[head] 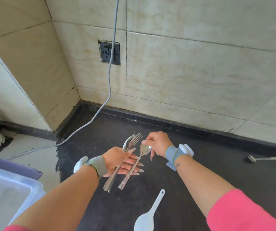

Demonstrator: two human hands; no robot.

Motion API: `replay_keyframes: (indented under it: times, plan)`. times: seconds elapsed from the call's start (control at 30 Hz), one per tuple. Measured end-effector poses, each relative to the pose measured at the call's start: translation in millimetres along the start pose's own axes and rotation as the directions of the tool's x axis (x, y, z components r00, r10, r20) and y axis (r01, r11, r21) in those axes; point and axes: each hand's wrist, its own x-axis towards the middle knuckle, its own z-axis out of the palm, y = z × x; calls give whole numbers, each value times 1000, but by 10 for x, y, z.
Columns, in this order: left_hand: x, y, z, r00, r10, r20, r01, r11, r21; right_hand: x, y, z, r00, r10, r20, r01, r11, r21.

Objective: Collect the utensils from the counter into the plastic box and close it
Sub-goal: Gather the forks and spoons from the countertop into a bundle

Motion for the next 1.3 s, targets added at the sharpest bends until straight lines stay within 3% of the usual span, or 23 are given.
replay_keyframes:
  times: [0.17,0.33,0.37,0.4,0.47,0.53,0.63,0.73,0.9,1.03,1.13,1.2,1.23,1.3]
  plan:
    - [-87,-215,65,1000,8,-13,-8,999,-43,-277,68,192,997,65,-30,-63,997,48]
    - [-77,-380,23,996,77,-51,-74,996,46,-423,262,359,983,167,-71,-139,945,295]
    - [-84,-429,1,995,87,-58,-83,994,70,-445,378,388,981,180,-78,-163,969,186]
    - [-89,-480,-29,994,89,-65,-83,993,85,-477,509,412,986,161,-53,-164,985,-52]
    - [-91,-601,-97,995,69,-66,-65,997,51,-592,786,508,984,154,84,-84,833,-546]
    - [-85,-695,-140,998,30,-62,-30,1000,-3,-724,974,620,968,149,201,56,653,-755]
    - [-109,-813,-176,997,-16,-81,11,998,-60,-867,1094,808,966,52,254,199,479,-855]
    - [-135,-895,-224,994,-32,-100,19,991,-130,-904,1199,947,979,59,197,156,413,-897]
    - [-173,-932,-346,991,-52,-121,28,981,-192,-997,1269,1018,978,93,188,139,385,-912]
    - [-161,-941,-424,987,-23,-159,-14,973,-231,-1111,1328,1010,980,149,135,52,465,-884]
    - [-122,-919,-456,987,-7,-162,-30,974,-225,-1186,1177,949,947,320,35,-205,684,-700]
    - [-91,-883,-439,988,-14,-155,-21,975,-220,-1245,1020,937,913,407,-34,-401,877,-264]
    - [-80,-861,-411,988,-12,-151,-20,978,-207,-1283,895,943,902,431,-40,-431,902,6]
    - [-64,-816,-312,992,-2,-130,-21,983,-180,-1383,638,970,909,417,-9,-375,827,418]
